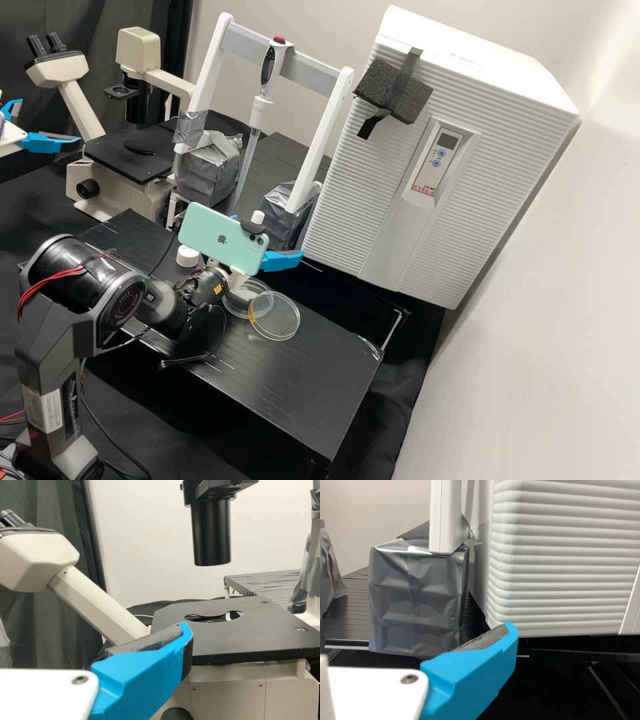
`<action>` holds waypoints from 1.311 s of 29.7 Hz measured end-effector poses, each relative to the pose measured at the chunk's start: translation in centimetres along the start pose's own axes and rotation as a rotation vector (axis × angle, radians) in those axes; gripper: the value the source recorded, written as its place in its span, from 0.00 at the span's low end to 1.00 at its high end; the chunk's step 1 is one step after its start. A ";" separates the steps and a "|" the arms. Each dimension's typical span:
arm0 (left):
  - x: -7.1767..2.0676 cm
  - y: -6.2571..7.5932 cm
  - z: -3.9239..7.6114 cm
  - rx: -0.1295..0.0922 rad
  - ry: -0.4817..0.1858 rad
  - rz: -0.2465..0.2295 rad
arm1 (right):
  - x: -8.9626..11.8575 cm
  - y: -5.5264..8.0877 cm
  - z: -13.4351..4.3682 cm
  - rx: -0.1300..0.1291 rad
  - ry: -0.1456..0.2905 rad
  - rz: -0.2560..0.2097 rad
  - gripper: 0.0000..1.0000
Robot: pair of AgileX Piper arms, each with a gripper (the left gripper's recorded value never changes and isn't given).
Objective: Close the bottle
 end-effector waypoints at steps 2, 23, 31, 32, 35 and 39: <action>0.00 0.0 0.0 0.000 0.000 0.000 | 0.0 0.0 0.0 0.000 0.000 0.000 1.00; -0.94 -0.6 5.6 -0.132 -0.351 -0.014 | 0.0 0.0 0.0 0.000 0.000 0.000 1.00; -3.11 -2.0 6.4 -0.201 -0.433 -0.043 | 0.0 0.0 0.0 0.000 0.000 0.000 1.00; -3.32 -2.1 6.4 -0.202 -0.434 -0.050 | 0.0 0.0 0.0 0.000 0.000 0.000 1.00; -4.26 -2.3 6.5 -0.213 -0.438 -0.068 | 0.0 0.0 0.0 0.000 0.000 0.000 1.00; -5.50 -2.2 6.6 -0.235 -0.449 -0.077 | 0.0 0.0 0.0 0.000 0.000 0.000 1.00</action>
